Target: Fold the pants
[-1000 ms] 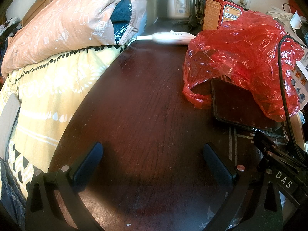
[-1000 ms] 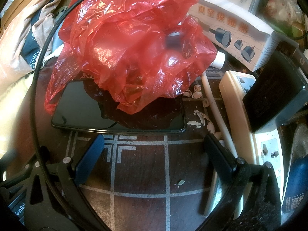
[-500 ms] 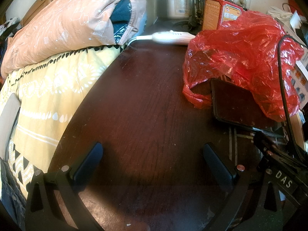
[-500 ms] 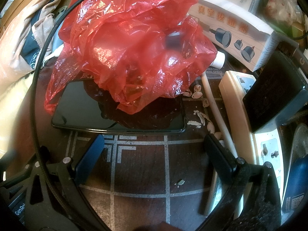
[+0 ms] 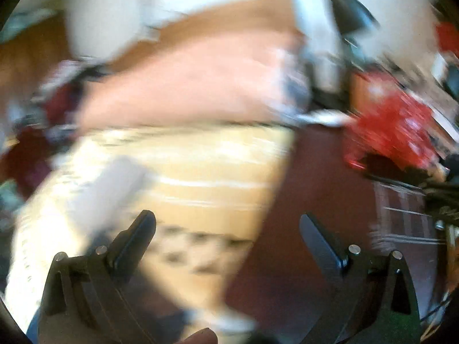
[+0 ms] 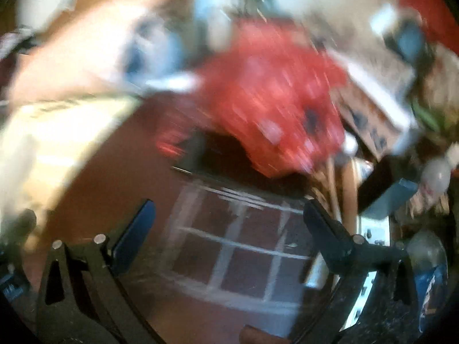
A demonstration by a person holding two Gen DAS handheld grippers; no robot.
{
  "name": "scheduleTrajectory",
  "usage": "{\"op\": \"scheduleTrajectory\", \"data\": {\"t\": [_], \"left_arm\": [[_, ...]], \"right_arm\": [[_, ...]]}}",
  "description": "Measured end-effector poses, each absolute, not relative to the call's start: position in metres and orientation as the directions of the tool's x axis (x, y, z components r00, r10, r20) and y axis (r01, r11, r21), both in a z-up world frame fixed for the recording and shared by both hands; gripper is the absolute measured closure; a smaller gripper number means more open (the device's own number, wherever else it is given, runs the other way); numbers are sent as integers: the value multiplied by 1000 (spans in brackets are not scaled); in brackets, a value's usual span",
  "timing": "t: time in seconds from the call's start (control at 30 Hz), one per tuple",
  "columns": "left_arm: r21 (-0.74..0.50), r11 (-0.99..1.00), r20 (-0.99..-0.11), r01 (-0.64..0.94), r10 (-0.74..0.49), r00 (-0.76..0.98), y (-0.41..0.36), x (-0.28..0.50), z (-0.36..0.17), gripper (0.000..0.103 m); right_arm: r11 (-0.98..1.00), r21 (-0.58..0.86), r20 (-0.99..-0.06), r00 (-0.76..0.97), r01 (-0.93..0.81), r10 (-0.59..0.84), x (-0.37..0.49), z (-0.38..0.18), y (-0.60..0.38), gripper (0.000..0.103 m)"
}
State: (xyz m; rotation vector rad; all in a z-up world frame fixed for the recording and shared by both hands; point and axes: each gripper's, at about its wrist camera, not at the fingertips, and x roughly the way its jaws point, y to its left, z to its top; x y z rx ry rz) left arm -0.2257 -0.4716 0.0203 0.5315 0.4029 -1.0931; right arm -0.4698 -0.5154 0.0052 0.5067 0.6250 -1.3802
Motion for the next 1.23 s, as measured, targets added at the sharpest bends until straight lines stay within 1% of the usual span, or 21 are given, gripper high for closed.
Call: {"op": "scheduleTrajectory", "data": {"t": [0.03, 0.07, 0.1, 0.13, 0.17, 0.27, 0.3, 0.33, 0.37, 0.43, 0.47, 0.57, 0.73, 0.83, 0.97, 1.03, 1.17, 1.23], "left_arm": [[213, 456, -501, 864, -708, 497, -434, -204, 39, 1], [203, 539, -462, 817, -683, 565, -401, -185, 55, 1], [188, 617, -428, 765, -649, 629, -367, -168, 71, 0], [181, 683, -391, 707, -610, 689, -334, -154, 85, 0], [177, 763, -340, 621, -545, 766, -295, -139, 99, 0], [149, 910, -251, 386, -342, 905, -202, -112, 122, 0], [122, 945, -239, 304, -269, 933, -168, -102, 126, 0], [99, 964, -246, 248, -218, 945, -142, -95, 128, 0], [65, 980, -275, 190, -165, 947, -111, -84, 127, 0], [49, 990, -304, 129, -108, 947, -78, -75, 122, 0], [56, 994, -316, 92, -69, 946, -63, -71, 117, 0], [35, 999, -383, 41, -25, 923, -21, -58, 98, 0], [40, 995, -453, -89, 98, 886, 33, -34, 65, 0], [57, 989, -494, -137, 147, 857, 63, -32, 46, 0], [36, 988, -534, -148, 144, 833, 91, -27, 28, 0], [25, 990, -547, -139, 130, 827, 100, -25, 20, 0], [-12, 994, -582, -113, 85, 809, 114, -16, 12, 0], [-23, 994, -585, -110, 75, 808, 118, -14, 11, 0]], "right_arm": [[189, -45, -620, 121, 981, -775, -455, 22, -498, 0], [272, -93, -534, 182, 958, -825, -428, 48, -471, 0], [307, -117, -491, 213, 945, -845, -414, 58, -460, 0], [378, -152, -415, 288, 913, -863, -388, 79, -433, 0], [440, -163, -379, 356, 883, -854, -370, 92, -413, 0], [602, -159, -318, 536, 783, -782, -315, 119, -381, 0], [646, -172, -293, 587, 744, -754, -297, 128, -361, 0], [669, -183, -282, 613, 721, -738, -287, 132, -349, 0], [702, -191, -277, 648, 686, -709, -271, 137, -333, 0], [775, -156, -311, 715, 612, -627, -243, 135, -320, 0], [813, -127, -342, 744, 569, -574, -230, 135, -308, 0], [898, -85, -439, 793, 432, -423, -196, 121, -281, 0], [960, -84, -530, 803, 269, -271, -157, 100, -241, 0], [971, -135, -571, 786, 195, -237, -137, 87, -213, 0], [984, -123, -623, 761, 131, -179, -123, 78, -195, 0], [984, -128, -627, 758, 126, -179, -122, 80, -188, 0], [992, -87, -659, 742, 86, -123, -107, 75, -176, 0], [991, -98, -658, 742, 87, -130, -103, 74, -172, 0]]}}
